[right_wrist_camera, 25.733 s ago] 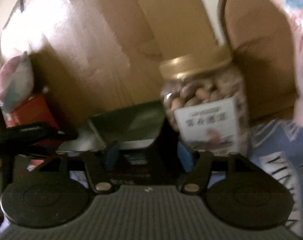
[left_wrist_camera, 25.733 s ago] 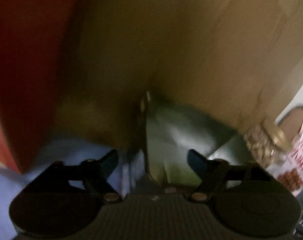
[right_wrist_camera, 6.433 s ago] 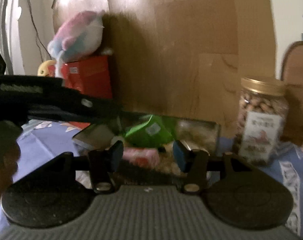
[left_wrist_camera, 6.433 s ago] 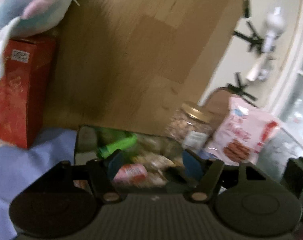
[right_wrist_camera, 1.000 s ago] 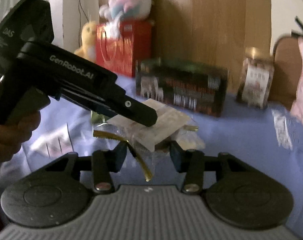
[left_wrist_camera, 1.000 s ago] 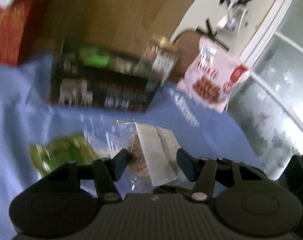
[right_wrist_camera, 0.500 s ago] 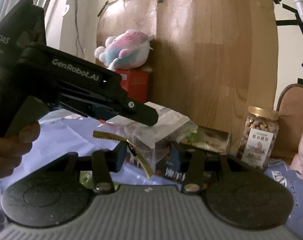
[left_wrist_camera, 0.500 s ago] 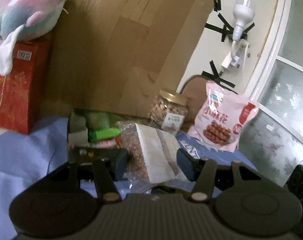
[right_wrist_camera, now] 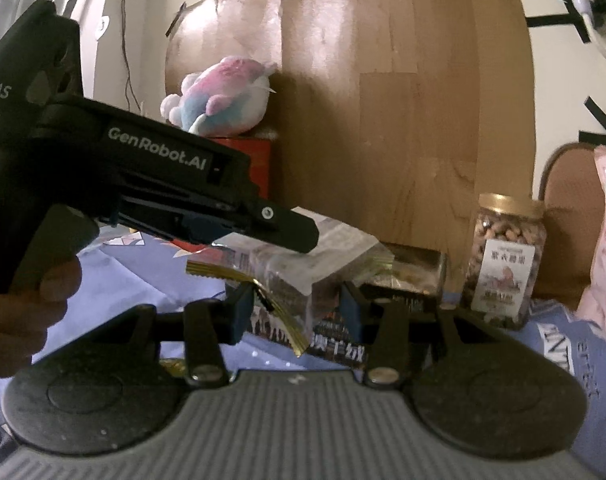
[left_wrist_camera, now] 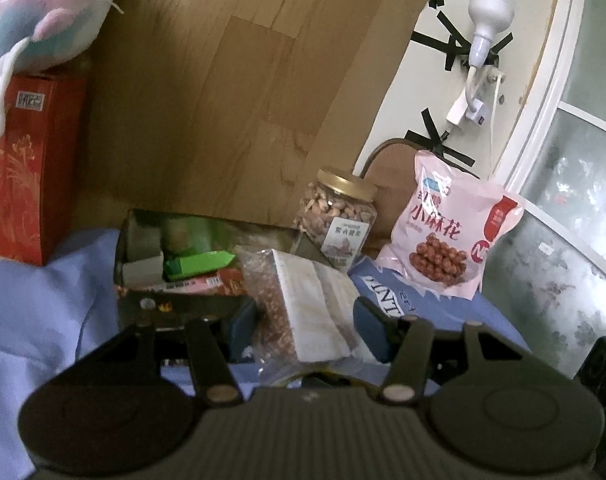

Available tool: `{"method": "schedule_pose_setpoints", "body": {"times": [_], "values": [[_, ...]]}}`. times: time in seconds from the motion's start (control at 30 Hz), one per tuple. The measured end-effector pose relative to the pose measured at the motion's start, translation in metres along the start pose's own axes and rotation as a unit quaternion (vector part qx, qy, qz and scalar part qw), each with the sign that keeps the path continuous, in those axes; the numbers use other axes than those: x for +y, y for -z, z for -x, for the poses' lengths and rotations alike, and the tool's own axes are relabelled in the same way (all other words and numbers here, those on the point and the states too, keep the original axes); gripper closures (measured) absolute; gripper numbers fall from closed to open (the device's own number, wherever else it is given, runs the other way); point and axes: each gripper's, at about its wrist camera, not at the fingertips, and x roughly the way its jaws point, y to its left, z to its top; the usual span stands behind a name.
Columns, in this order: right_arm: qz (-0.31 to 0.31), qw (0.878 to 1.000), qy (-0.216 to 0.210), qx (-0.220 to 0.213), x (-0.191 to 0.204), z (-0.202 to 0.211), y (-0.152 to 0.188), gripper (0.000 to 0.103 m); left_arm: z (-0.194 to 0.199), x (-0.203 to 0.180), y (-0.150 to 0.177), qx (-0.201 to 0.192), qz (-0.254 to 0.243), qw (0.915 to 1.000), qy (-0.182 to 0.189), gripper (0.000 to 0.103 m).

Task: Organize snacks
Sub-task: 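Lift the nut bag into the black box and open the left gripper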

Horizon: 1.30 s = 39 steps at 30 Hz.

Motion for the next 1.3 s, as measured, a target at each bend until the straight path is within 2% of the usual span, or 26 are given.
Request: {"method": "schedule_pose_setpoints", "body": {"times": [0.37, 0.67, 1.0, 1.3], "values": [[-0.005, 1.000, 0.003, 0.007, 0.007, 0.016, 0.010, 0.053, 0.013, -0.015, 0.017, 0.009, -0.010, 0.9998, -0.017, 0.049], [-0.003, 1.000, 0.005, 0.001, 0.011, 0.025, 0.009, 0.053, 0.023, -0.021, 0.021, 0.001, -0.023, 0.9995, -0.022, 0.049], [0.002, 1.000, 0.008, -0.010, 0.011, 0.026, 0.006, 0.053, 0.024, -0.021, 0.017, -0.008, -0.029, 0.9994, -0.018, 0.049], [0.012, 1.000, 0.015, -0.018, -0.001, 0.001, -0.007, 0.053, 0.004, -0.012, -0.008, -0.017, -0.030, 0.9993, -0.013, 0.049]]}}
